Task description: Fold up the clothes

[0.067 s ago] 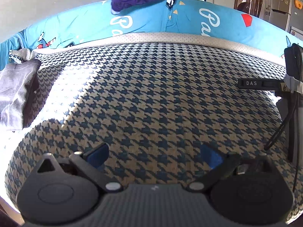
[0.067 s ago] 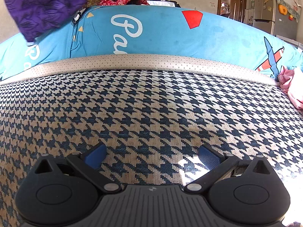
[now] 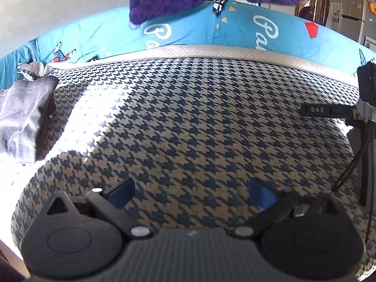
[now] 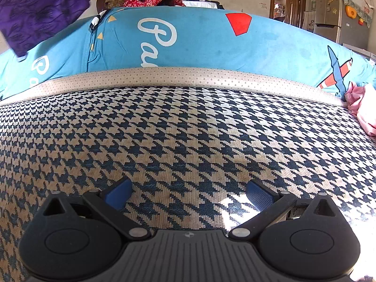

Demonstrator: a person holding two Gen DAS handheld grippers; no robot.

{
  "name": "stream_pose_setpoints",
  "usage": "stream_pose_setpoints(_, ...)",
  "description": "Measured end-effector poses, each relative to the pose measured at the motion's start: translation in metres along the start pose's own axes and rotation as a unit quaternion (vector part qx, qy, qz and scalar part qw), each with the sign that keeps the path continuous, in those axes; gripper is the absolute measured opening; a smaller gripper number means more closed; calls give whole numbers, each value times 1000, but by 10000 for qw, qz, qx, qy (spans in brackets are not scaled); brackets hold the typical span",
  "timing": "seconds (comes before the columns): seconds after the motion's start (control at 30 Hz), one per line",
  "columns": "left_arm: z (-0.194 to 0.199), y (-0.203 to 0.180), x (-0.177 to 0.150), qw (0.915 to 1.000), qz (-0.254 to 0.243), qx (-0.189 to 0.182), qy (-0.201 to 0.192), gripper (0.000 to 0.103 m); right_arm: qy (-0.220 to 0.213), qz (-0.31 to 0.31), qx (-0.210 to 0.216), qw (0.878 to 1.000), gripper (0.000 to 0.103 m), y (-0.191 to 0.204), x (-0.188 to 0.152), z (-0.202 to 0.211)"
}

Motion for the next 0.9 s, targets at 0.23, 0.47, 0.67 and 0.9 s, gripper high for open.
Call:
stream_pose_setpoints(0.23,31,42,33,9989,366,-206,-202,103,2,1,0,10000,103,-1,0,0)
stream_pose_setpoints(0.47,48,50,28,9971,557,133,-506,103,3,5,-2,10000,103,-1,0,0)
stream_pose_setpoints(0.67,58,67,35,9954,648,264,-657,103,3,0,5,10000,103,-3,0,-1)
stream_pose_setpoints(0.9,64,76,34,9947,718,321,-666,103,2,7,1,10000,103,-2,-1,1)
Point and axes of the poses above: each gripper's, at about its wrist camera, not at the fingertips, and z roughly against the way its jaws point, y to its left, x to its top, the point moved 7 cm from there along -z, roughly the way its jaws point, and after that the axes turned 6 degrees about -x, right-handed, at the moved point
